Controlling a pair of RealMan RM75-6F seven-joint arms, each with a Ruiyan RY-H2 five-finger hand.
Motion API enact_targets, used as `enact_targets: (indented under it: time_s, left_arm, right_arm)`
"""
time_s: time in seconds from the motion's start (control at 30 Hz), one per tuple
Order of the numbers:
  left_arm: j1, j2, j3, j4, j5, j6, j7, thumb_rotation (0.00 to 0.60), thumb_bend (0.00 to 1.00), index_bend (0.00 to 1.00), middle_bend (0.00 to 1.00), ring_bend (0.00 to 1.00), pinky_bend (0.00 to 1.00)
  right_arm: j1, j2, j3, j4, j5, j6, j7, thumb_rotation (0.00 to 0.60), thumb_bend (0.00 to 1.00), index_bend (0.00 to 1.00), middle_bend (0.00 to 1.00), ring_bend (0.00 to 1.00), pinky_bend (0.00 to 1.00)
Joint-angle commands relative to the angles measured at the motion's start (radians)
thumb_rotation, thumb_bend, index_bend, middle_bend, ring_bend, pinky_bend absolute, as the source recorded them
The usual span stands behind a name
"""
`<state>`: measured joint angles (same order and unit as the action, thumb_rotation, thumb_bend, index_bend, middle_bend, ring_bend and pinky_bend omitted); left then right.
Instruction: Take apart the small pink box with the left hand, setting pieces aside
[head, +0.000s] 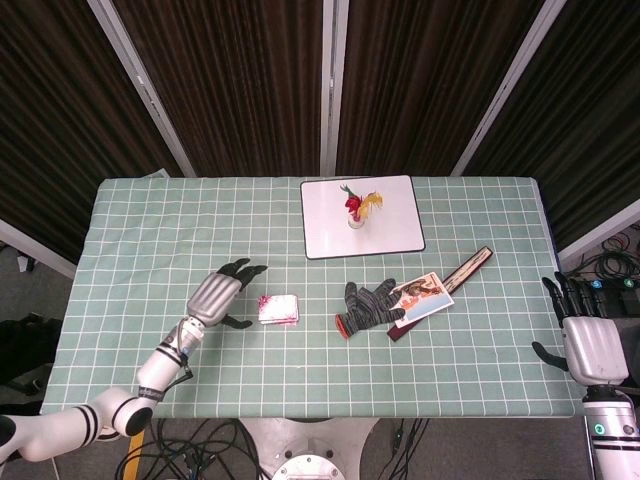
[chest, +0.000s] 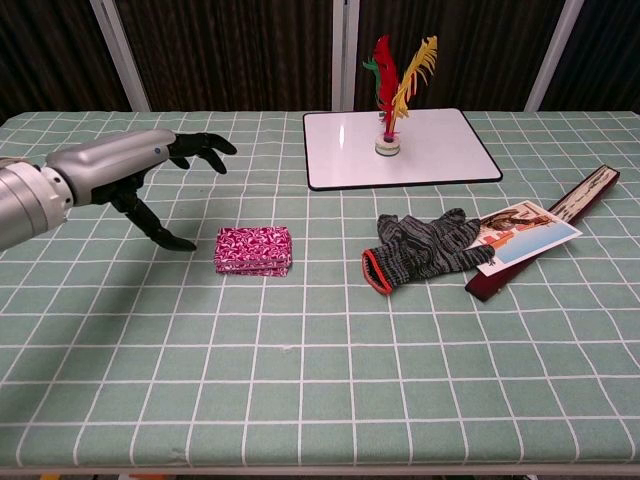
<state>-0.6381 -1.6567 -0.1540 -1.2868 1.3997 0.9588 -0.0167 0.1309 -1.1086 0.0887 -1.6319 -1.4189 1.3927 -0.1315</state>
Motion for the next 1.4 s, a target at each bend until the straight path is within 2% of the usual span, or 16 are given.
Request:
enact_targets:
  time_s: [0.03, 0.7, 0.87, 1.4]
  left_arm:
    - [-0.012, -0.027, -0.002, 0.012, -0.007, 0.002, -0.004, 0.6, 0.06, 0.14, 0.2, 0.08, 0.2]
    - [-0.062, -0.149, -0.015, 0.077, -0.12, -0.06, 0.077, 0.6, 0.06, 0.16, 0.26, 0.12, 0.22]
    - [-0.068, -0.167, -0.017, 0.092, -0.137, -0.062, 0.102, 0.6, 0.12, 0.17, 0.26, 0.12, 0.22]
    - [-0.078, -0.198, -0.018, 0.126, -0.17, -0.067, 0.132, 0.6, 0.19, 0.19, 0.28, 0.12, 0.22]
  right_arm:
    - [-0.002, 0.0, 0.001, 0.005, 0.004, 0.001, 0.007, 0.6, 0.09, 0.0, 0.0, 0.0, 0.0]
    - [0.005, -0.017, -0.003, 0.042, 0.01, -0.017, 0.037, 0.6, 0.08, 0.0, 0.0, 0.0, 0.0]
    - [0.006, -0.02, -0.004, 0.05, 0.016, -0.024, 0.043, 0.6, 0.08, 0.0, 0.0, 0.0, 0.0]
    - [0.008, -0.028, -0.005, 0.074, 0.026, -0.036, 0.065, 0.6, 0.08, 0.0, 0.0, 0.0, 0.0]
